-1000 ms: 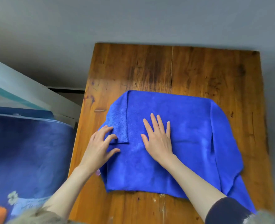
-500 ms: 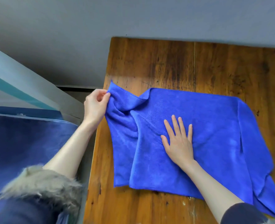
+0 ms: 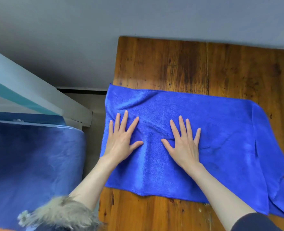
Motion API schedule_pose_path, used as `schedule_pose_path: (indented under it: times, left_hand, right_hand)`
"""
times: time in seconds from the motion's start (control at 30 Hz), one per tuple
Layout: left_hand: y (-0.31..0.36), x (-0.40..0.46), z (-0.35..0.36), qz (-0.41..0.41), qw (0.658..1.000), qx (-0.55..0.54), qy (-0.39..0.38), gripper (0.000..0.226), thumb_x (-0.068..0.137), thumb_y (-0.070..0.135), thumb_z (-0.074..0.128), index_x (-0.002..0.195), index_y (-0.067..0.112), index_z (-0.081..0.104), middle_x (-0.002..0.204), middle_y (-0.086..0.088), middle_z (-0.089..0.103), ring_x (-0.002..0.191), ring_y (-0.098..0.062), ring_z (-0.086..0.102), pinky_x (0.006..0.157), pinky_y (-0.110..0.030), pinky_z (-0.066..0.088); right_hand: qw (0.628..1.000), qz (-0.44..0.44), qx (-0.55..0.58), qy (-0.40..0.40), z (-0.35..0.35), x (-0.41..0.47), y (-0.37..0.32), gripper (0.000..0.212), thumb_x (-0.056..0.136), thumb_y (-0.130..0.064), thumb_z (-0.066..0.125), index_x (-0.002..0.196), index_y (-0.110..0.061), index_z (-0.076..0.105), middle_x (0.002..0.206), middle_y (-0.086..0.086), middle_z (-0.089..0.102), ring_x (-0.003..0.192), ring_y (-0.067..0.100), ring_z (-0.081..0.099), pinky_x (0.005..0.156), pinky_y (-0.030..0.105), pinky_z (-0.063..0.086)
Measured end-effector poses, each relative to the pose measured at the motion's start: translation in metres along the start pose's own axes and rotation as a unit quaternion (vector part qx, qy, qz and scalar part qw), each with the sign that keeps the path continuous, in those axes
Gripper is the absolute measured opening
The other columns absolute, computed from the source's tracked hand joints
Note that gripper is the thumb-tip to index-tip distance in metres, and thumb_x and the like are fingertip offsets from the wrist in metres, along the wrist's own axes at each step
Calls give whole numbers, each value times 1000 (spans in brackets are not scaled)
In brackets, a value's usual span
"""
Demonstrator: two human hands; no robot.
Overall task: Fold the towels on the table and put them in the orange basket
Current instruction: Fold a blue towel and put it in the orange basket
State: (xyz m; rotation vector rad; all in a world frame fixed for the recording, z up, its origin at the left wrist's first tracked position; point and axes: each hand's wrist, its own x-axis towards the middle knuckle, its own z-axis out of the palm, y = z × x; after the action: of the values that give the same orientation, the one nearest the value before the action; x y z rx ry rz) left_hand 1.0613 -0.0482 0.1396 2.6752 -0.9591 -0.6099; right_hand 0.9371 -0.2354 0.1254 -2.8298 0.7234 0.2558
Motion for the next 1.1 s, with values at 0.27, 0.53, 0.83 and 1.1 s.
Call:
schedule_pose_path:
  times: [0.27, 0.53, 0.83, 1.1]
  left_hand:
    - [-14, 14, -23, -63, 992, 77, -81, 106, 70, 77, 49, 145, 38, -14, 154, -3, -27, 141, -27, -25, 110, -62, -3]
    - [3, 48, -17, 11, 995, 91, -45, 88, 77, 74, 41, 147, 40, 0, 156, -2, -21, 142, -27, -23, 107, -65, -7]
    - [14, 67, -27, 29, 996, 73, -48, 88, 78, 71, 45, 148, 38, 5, 155, -3, -22, 141, -26, -24, 105, -65, -12]
    - [118, 35, 14, 85, 993, 49, -68, 75, 81, 64, 13, 149, 32, 8, 156, -3, -18, 142, -27, -21, 109, -61, -9]
  right_hand:
    - [997, 8, -41, -65, -15, 21, 4, 100, 62, -86, 13, 148, -36, 5, 158, -4, -11, 145, 18, -15, 109, 61, -9]
    - [995, 76, -16, -61, -29, 40, 18, 78, 85, -71, 25, 149, -34, 3, 158, -3, -15, 144, 21, -16, 110, 63, -5]
    - [995, 51, 18, -85, -40, 51, 30, 86, 83, -71, 36, 149, -32, -5, 157, -5, -16, 144, 18, -19, 111, 60, -8]
    - [989, 71, 109, 73, -52, -8, 94, 52, 93, -31, 44, 142, -13, 38, 151, 7, 32, 144, 23, 19, 114, 54, 6]
